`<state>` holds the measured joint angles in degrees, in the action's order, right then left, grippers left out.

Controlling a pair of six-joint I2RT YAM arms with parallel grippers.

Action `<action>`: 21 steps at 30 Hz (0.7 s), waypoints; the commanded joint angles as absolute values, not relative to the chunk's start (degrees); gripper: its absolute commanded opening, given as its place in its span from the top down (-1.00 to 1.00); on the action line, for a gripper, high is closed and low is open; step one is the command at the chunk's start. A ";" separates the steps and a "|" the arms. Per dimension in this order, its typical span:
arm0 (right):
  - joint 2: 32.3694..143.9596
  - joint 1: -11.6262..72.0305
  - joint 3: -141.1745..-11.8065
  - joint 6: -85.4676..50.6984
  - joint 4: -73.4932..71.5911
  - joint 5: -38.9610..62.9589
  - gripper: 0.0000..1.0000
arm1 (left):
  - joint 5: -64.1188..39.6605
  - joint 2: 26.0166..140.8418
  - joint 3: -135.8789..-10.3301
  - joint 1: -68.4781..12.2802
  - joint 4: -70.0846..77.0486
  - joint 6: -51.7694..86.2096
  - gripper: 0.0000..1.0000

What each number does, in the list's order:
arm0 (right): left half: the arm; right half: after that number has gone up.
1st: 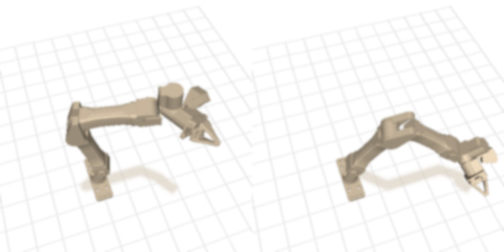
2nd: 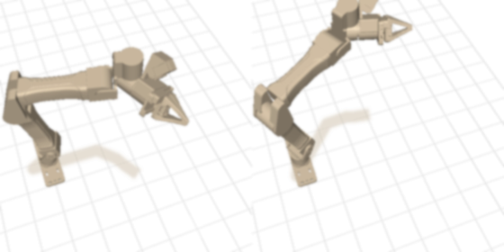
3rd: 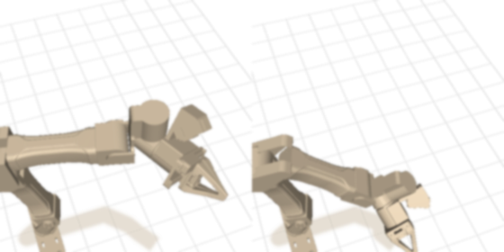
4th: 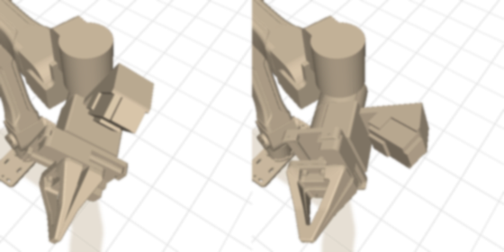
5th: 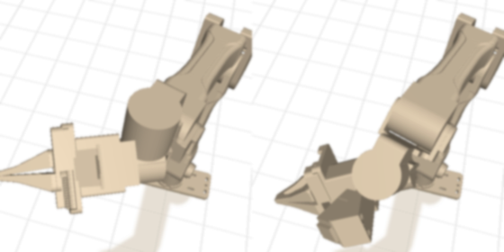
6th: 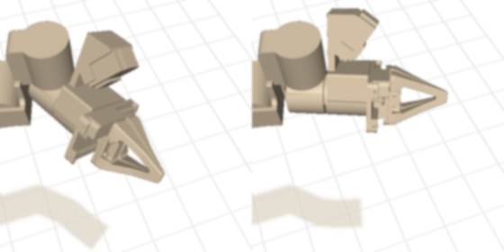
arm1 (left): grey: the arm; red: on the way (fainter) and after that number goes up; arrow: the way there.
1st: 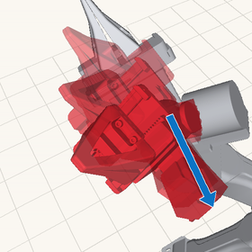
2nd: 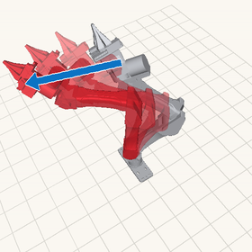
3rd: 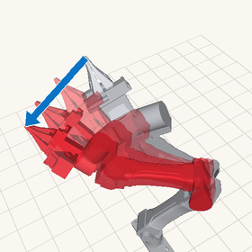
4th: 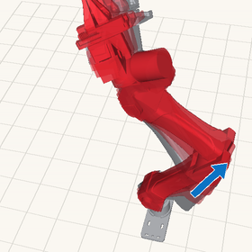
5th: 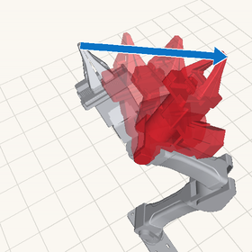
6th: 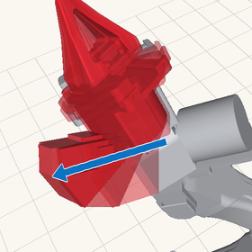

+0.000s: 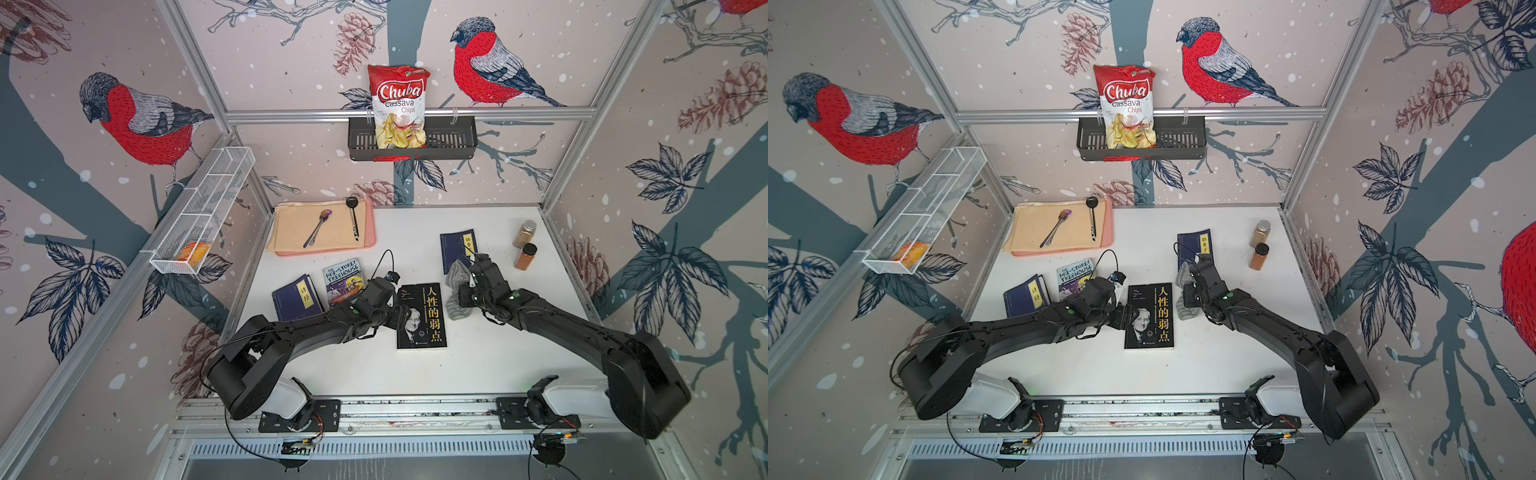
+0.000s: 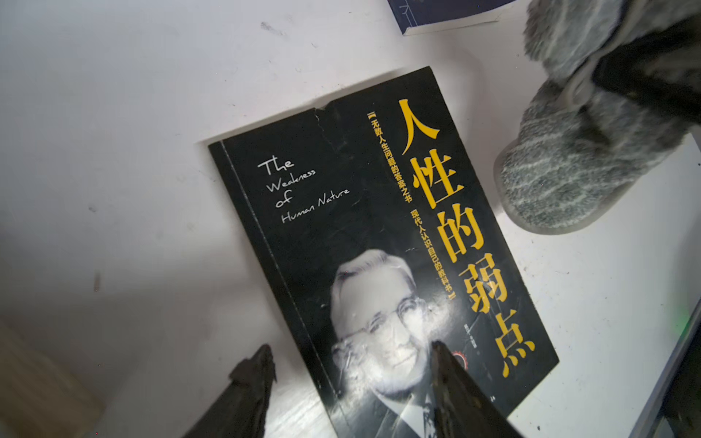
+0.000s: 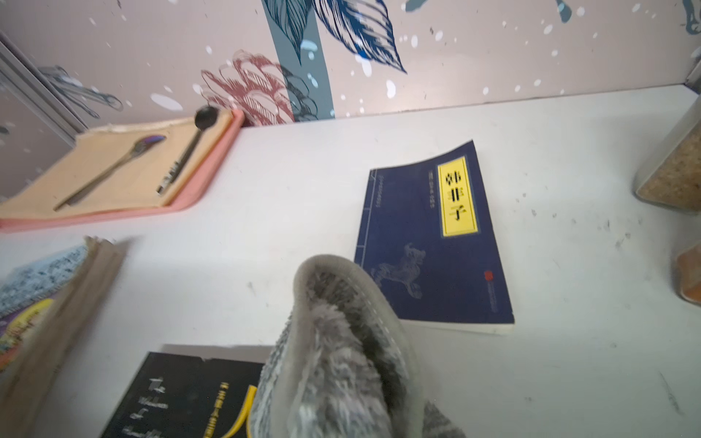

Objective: Wipe the cover of the book
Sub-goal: Move the book to the center of the board.

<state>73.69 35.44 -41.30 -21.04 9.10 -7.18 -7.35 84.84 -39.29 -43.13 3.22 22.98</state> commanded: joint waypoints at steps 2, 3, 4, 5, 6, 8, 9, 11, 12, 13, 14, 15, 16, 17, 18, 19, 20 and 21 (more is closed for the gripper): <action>72.06 39.48 -43.21 -22.51 10.11 -9.82 0.81 | -9.06 88.94 -41.81 -42.65 5.92 21.24 -0.14; 72.06 40.72 -43.35 -22.90 9.63 -9.84 0.81 | -9.35 90.42 -42.62 -42.63 5.90 20.96 -0.04; 72.07 41.83 -43.33 -23.39 8.89 -9.84 0.81 | -9.59 91.74 -43.46 -42.63 5.85 20.68 0.10; 72.57 42.65 -43.25 -23.86 8.14 -9.69 0.81 | -9.75 92.77 -43.98 -42.65 6.03 20.54 0.21; 73.39 43.47 -43.15 -24.48 7.21 -9.43 0.81 | -9.91 93.58 -44.31 -42.63 6.46 20.57 0.22; 75.67 44.66 -42.44 -25.74 4.83 -9.25 0.82 | -10.43 94.66 -44.54 -42.63 7.61 20.55 0.28; 77.05 45.27 -41.89 -26.31 3.43 -8.98 0.83 | -10.38 95.09 -44.78 -42.63 7.76 20.41 0.30; 80.30 46.31 -41.02 -27.43 1.31 -8.29 0.83 | -9.73 96.07 -45.34 -42.54 7.64 20.30 0.31; 81.96 47.06 -40.31 -27.85 -0.14 -8.31 0.86 | -9.35 96.57 -45.56 -42.54 7.54 20.22 0.34; 83.37 47.81 -39.45 -28.41 -1.91 -8.58 0.88 | -9.17 97.18 -45.78 -42.47 7.48 20.17 0.36; 84.54 48.37 -38.72 -28.99 -3.20 -8.63 0.89 | -9.06 97.72 -45.94 -42.45 7.58 20.21 0.40; 85.72 48.87 -38.02 -29.54 -4.26 -8.48 0.90 | -9.05 98.40 -46.04 -42.30 7.48 20.34 0.47; 86.70 49.40 -37.53 -30.07 -4.79 -8.37 0.91 | -9.05 99.04 -46.20 -42.24 7.47 20.42 0.53; 87.28 50.22 -37.20 -30.48 -4.83 -8.61 0.91 | -9.05 99.60 -46.23 -42.19 7.45 20.54 0.56; 87.72 51.23 -36.66 -30.90 -4.71 -9.23 0.91 | -9.05 100.02 -46.28 -42.17 7.45 20.53 0.63; 87.73 52.28 -36.27 -31.43 -4.37 -9.85 0.91 | -9.05 100.46 -46.30 -42.02 7.43 20.51 0.73; 87.54 53.23 -35.86 -32.08 -4.02 -10.46 0.91 | -8.90 100.68 -46.26 -41.96 7.36 20.41 0.79; 87.18 54.37 -35.33 -32.79 -3.67 -11.25 0.91 | -8.72 101.03 -46.30 -41.88 7.36 20.44 0.82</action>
